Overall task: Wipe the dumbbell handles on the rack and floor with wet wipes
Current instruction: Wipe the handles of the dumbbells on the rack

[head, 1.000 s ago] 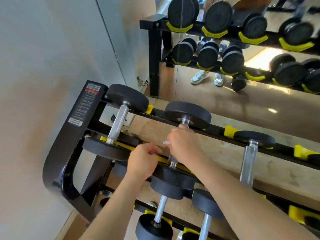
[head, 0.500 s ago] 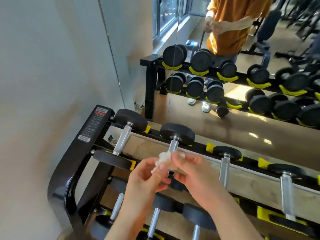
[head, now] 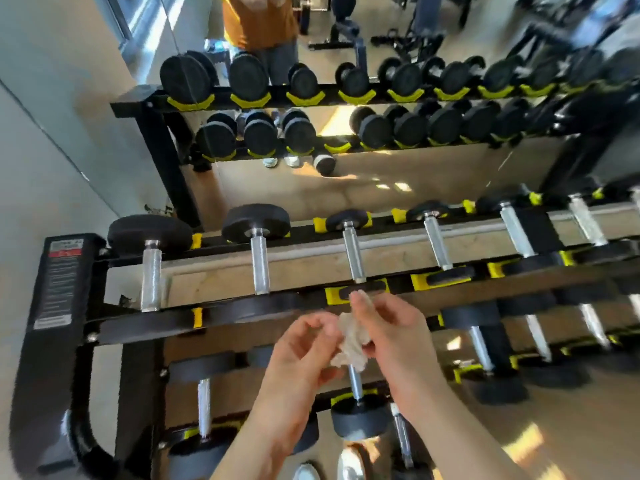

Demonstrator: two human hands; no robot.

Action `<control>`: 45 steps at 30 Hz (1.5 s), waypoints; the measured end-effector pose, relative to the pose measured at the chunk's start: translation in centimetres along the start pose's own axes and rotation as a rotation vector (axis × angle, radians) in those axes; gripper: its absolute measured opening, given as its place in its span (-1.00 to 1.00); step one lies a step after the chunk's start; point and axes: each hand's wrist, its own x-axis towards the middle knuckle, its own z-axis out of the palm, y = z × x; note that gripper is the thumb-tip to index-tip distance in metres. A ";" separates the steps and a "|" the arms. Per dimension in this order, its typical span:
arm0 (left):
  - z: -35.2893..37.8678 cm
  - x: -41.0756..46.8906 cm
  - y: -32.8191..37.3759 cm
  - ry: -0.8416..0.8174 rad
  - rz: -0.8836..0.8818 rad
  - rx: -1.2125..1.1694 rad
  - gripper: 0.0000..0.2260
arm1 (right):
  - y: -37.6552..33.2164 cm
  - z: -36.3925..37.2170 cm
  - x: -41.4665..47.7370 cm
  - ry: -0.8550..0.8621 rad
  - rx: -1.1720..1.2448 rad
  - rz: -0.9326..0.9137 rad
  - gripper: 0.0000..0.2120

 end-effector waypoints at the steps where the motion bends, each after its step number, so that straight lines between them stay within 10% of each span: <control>1: 0.5 0.0 -0.2 -0.048 -0.029 0.029 -0.52 | 0.0 -0.5 -0.3 0.008 -0.040 -0.026 -0.68; 13: 3.7 2.1 -0.7 -0.109 -0.079 -0.191 -0.86 | -0.6 -7.2 -0.1 -0.167 -0.256 -0.006 -0.98; 17: 4.0 3.3 0.5 -0.117 -0.095 -0.248 -0.86 | -0.8 -7.6 1.0 -0.100 0.146 0.155 -0.97; 22: 3.8 5.2 0.3 -0.266 0.004 0.313 -0.83 | -0.9 -8.1 3.3 0.025 0.554 0.306 -0.91; 33: 18.0 9.7 -2.5 0.125 0.240 0.391 -0.87 | -2.2 -16.9 13.1 -0.313 -0.088 0.064 -0.60; 39: 22.7 13.1 -4.3 0.325 0.092 -0.166 -0.90 | -2.7 -24.5 19.8 -0.853 -0.168 0.081 -0.70; 45: 23.6 14.3 -4.8 0.405 0.134 -0.570 -0.87 | -2.6 -24.2 22.7 -0.910 -0.103 0.144 -0.84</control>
